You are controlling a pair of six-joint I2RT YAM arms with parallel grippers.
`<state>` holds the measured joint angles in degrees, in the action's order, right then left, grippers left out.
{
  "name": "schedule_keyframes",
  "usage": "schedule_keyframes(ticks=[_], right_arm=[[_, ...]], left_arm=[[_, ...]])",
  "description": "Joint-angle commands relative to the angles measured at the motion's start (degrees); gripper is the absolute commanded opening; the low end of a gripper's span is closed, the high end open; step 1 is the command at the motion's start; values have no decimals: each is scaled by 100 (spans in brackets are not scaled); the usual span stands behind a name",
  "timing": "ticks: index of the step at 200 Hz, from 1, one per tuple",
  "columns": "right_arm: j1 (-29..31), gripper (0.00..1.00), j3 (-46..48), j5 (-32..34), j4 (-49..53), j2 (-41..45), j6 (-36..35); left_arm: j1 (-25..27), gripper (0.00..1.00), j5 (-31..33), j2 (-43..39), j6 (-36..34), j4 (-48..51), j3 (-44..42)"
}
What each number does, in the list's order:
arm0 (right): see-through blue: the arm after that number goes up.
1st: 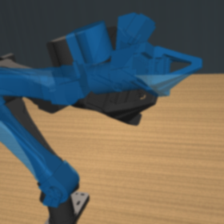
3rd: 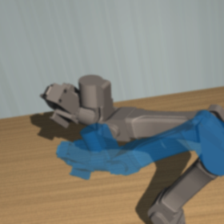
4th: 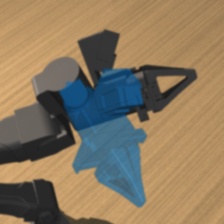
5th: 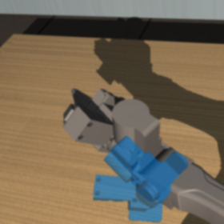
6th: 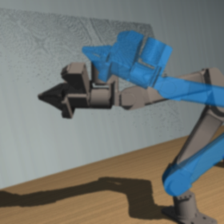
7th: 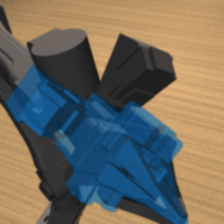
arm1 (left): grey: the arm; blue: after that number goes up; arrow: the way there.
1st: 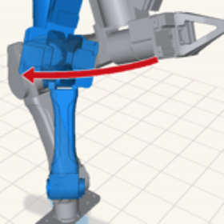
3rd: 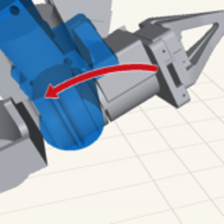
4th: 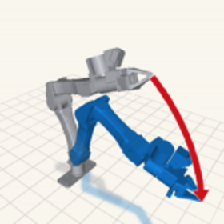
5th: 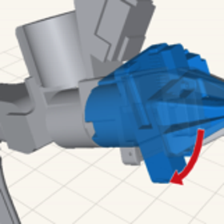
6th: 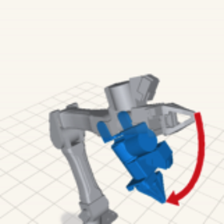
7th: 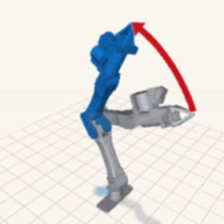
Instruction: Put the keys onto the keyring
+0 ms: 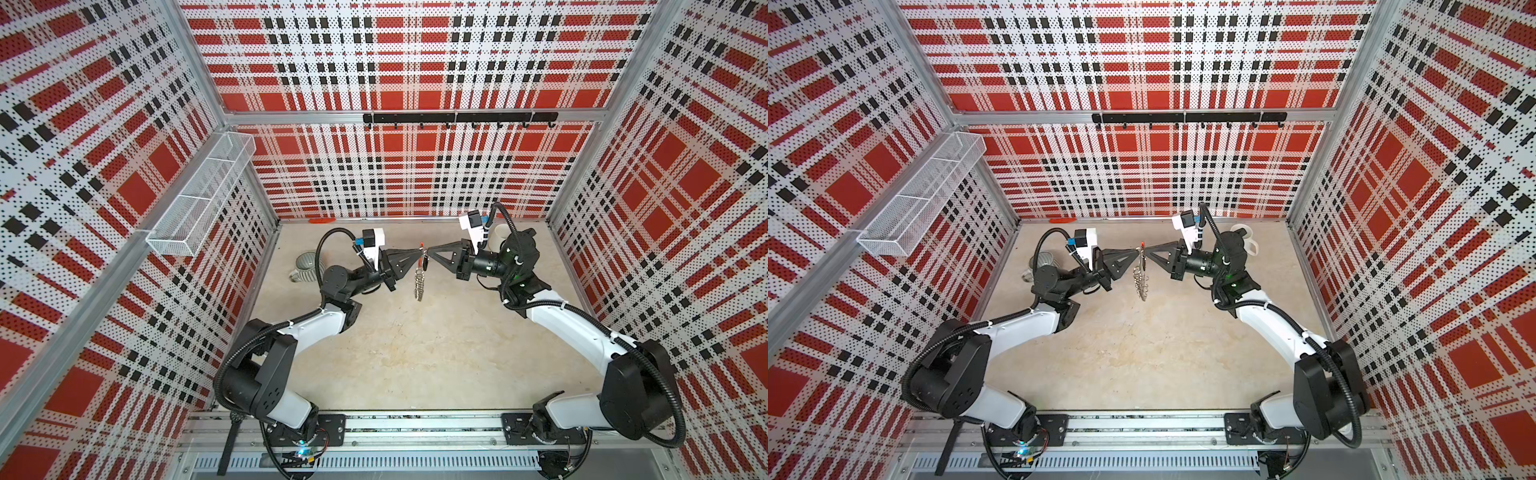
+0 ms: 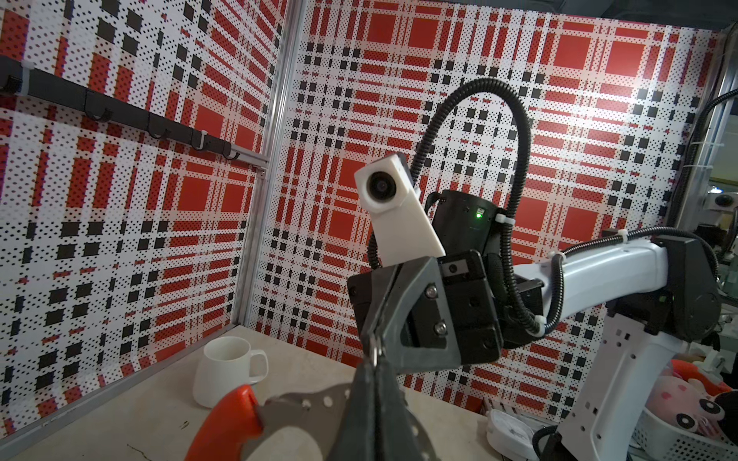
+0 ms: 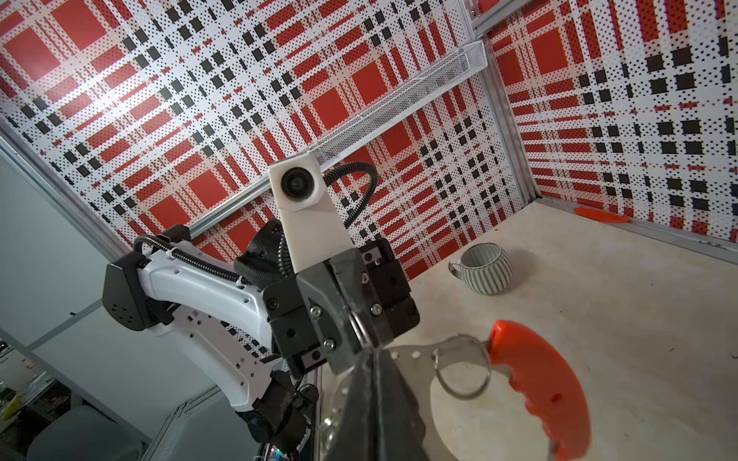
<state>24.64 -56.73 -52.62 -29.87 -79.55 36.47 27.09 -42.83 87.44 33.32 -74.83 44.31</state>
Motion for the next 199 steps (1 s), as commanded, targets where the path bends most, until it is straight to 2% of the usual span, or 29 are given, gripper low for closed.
schedule_keyframes(ticks=[1, 25, 55, 76, 91, 99, 117, 171, 199], right_arm=[[40, 0, -108, 334, 595, 154, -322], [32, 0, -152, 334, 963, 86, -392], [138, 0, -100, 86, 800, -25, -136], [209, 0, -76, 50, 696, -52, -15], [208, 9, -41, 131, 692, 12, 14], [203, 17, -36, 251, 815, 79, -105], [154, 26, -71, 584, 1189, 279, -404], [91, 30, -403, 1542, 2228, 819, -1450], [114, 31, -436, 1324, 2043, 908, -1573]], left_arm=[[59, 0, 129, -65, -1, -844, -61], [117, 0, 205, -49, -109, -1153, -165], [237, 0, 257, 90, -134, -1233, -112], [289, 0, 300, 251, 105, -1571, -82], [281, 0, 319, 373, 379, -1949, -102], [276, 0, 328, 433, 525, -2130, -112], [257, 0, 328, 502, 739, -2358, -135], [249, 0, 319, 478, 798, -2227, -175], [252, 0, 312, 506, 862, -2225, -158]])
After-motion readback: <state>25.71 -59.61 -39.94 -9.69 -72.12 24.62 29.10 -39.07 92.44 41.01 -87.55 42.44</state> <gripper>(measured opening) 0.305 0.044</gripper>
